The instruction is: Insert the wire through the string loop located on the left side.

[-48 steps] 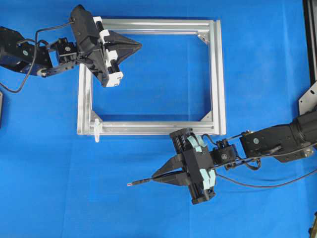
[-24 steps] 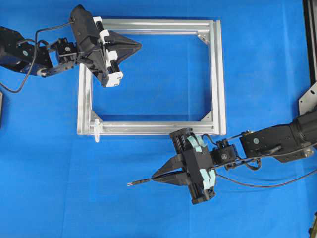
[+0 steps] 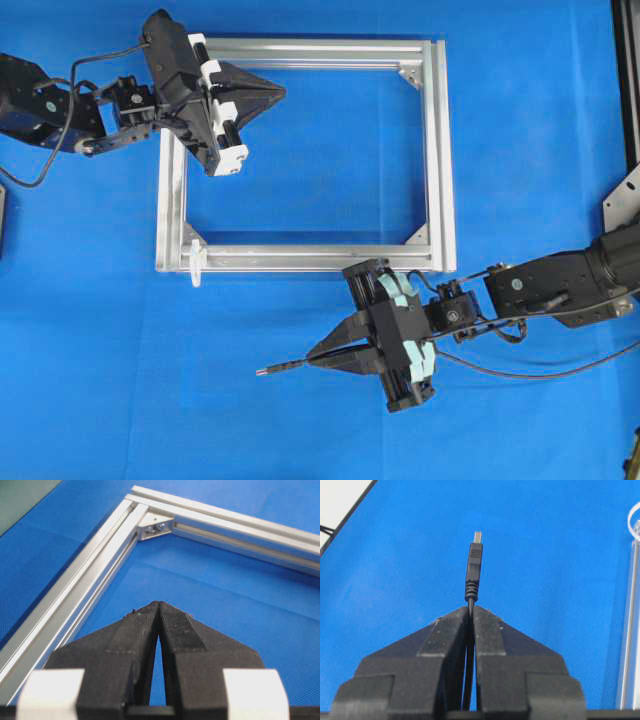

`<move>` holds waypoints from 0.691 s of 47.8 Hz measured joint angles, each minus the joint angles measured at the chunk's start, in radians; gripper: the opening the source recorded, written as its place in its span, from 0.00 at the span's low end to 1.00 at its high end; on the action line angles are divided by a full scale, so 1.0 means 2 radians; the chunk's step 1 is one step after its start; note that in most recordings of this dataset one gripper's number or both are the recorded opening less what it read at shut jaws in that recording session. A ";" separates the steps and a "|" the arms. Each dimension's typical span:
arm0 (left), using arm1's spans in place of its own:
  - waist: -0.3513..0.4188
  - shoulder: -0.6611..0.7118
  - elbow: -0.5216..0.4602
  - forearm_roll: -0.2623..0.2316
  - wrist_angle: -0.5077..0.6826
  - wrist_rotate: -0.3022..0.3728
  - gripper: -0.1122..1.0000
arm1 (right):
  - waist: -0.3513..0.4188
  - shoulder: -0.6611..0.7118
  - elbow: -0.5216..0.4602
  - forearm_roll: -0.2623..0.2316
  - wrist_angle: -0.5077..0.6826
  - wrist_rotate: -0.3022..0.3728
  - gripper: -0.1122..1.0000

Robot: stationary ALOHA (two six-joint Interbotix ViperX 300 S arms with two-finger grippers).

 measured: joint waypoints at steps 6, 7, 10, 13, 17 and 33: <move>0.000 -0.001 0.001 0.000 0.000 0.000 0.10 | 0.000 -0.001 0.000 0.000 0.000 0.000 0.01; 0.000 0.000 0.001 0.000 0.000 0.000 0.10 | 0.000 0.000 0.000 0.000 0.000 0.000 0.01; 0.000 0.000 0.000 0.000 0.000 0.000 0.10 | 0.001 0.000 0.000 0.000 0.000 0.000 0.01; -0.001 0.000 0.000 0.000 -0.001 0.000 0.10 | 0.000 0.000 0.000 0.000 0.000 0.000 0.01; 0.000 0.000 0.000 0.000 0.000 0.000 0.10 | 0.001 -0.001 0.000 0.000 0.000 0.000 0.01; 0.000 0.000 0.000 0.000 0.000 0.000 0.10 | -0.004 -0.001 0.000 -0.001 0.000 -0.002 0.01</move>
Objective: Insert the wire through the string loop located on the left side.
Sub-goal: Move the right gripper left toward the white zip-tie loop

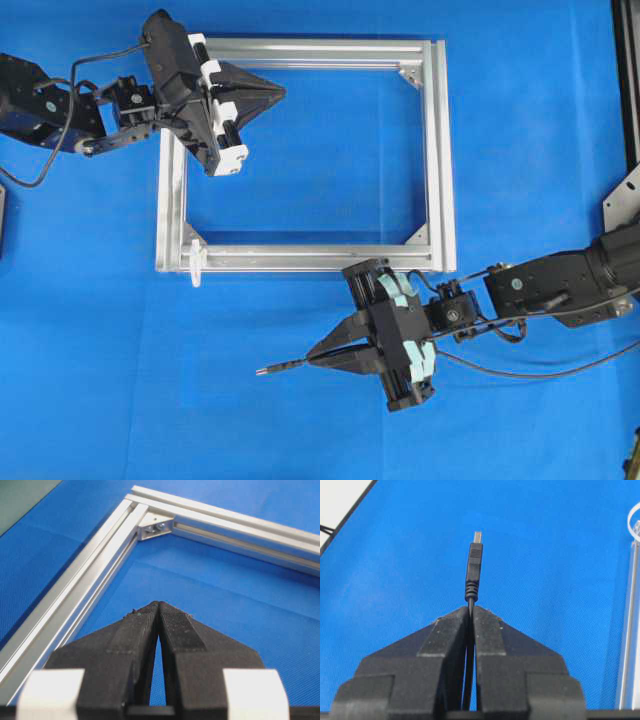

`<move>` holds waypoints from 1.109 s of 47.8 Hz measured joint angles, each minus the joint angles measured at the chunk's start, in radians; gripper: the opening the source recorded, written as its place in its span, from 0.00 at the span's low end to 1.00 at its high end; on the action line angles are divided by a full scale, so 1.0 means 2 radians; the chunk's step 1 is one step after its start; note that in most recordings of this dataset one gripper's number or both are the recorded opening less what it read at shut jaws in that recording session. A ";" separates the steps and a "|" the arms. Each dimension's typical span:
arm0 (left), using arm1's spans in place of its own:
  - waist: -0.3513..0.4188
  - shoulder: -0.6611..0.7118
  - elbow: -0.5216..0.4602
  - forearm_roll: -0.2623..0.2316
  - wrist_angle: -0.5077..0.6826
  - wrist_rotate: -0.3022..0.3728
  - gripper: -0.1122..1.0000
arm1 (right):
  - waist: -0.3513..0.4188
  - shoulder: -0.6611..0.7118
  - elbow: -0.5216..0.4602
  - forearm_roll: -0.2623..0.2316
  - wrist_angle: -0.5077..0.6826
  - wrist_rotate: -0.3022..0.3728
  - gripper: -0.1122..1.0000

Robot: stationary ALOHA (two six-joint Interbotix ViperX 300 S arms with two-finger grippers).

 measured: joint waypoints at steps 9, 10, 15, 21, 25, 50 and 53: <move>0.000 0.000 0.000 0.001 0.000 0.000 0.10 | -0.031 0.000 0.001 0.000 0.000 0.000 0.01; -0.001 0.000 0.000 0.000 0.000 0.000 0.10 | -0.035 0.001 0.001 0.000 0.000 0.000 0.01; 0.000 0.000 0.000 0.001 0.000 0.000 0.10 | -0.054 0.001 0.002 0.000 0.002 -0.002 0.01; 0.000 0.000 0.001 0.001 0.000 0.000 0.10 | -0.073 0.001 0.005 0.000 0.002 -0.010 0.01; 0.000 0.000 0.000 0.001 0.000 0.000 0.10 | -0.079 0.001 0.005 0.000 0.002 -0.012 0.01; 0.000 0.000 0.001 0.000 0.000 0.000 0.10 | -0.098 0.000 0.010 0.000 0.002 -0.015 0.01; 0.000 0.000 0.001 0.001 0.000 0.000 0.10 | -0.099 0.001 0.010 0.001 0.002 -0.015 0.01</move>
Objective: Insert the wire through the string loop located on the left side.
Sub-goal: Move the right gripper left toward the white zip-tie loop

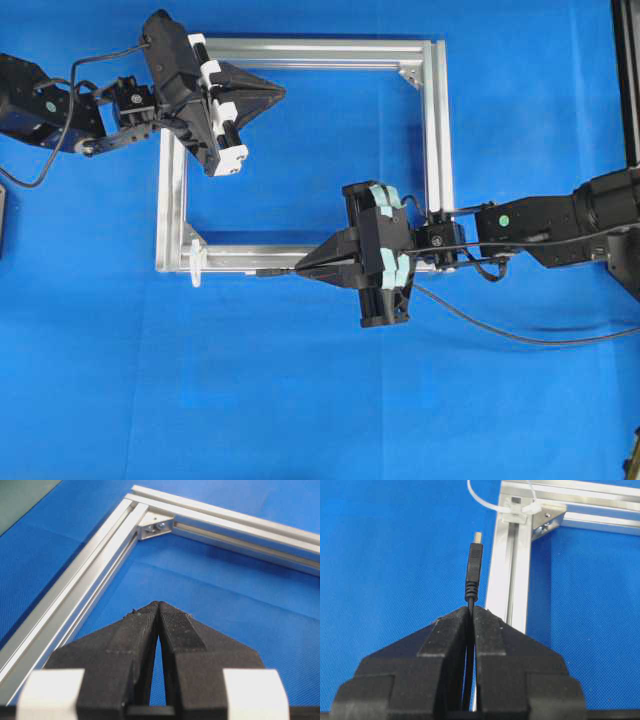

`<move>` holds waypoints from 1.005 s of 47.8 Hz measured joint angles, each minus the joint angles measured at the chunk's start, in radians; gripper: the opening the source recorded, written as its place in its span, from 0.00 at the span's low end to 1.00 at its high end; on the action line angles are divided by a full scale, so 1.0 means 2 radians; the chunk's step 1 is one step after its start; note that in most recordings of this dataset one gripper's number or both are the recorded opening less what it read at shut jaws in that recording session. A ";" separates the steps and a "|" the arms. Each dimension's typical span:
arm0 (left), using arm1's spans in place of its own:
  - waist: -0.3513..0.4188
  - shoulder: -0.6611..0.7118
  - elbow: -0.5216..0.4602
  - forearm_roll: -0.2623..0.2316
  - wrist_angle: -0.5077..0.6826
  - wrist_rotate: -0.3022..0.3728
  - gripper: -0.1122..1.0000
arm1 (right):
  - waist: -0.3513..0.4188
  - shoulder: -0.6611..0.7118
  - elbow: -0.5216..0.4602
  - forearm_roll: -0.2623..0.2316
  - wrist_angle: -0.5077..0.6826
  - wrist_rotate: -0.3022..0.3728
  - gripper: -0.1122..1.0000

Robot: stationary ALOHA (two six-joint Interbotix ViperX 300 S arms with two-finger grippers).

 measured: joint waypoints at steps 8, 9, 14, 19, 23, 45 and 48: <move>0.000 0.000 0.000 0.000 0.000 0.000 0.10 | 0.000 0.001 -0.005 0.001 0.000 0.000 0.01; 0.000 0.000 0.000 -0.001 -0.001 0.000 0.10 | 0.000 0.003 -0.006 0.001 0.000 0.000 0.01; 0.000 0.000 0.000 0.000 0.000 -0.002 0.10 | -0.001 0.020 -0.020 0.002 0.001 0.000 0.01; -0.001 0.000 0.000 0.000 -0.001 -0.002 0.10 | -0.004 0.038 -0.037 0.002 0.000 0.000 0.01; -0.001 0.000 0.000 -0.001 0.000 -0.002 0.10 | -0.008 0.044 -0.048 0.002 0.000 0.000 0.01; 0.000 -0.001 0.001 -0.001 -0.001 0.002 0.10 | -0.015 0.058 -0.070 0.002 0.000 -0.001 0.01; 0.000 -0.001 0.001 -0.001 0.000 0.002 0.10 | -0.016 0.058 -0.070 0.003 0.001 -0.001 0.01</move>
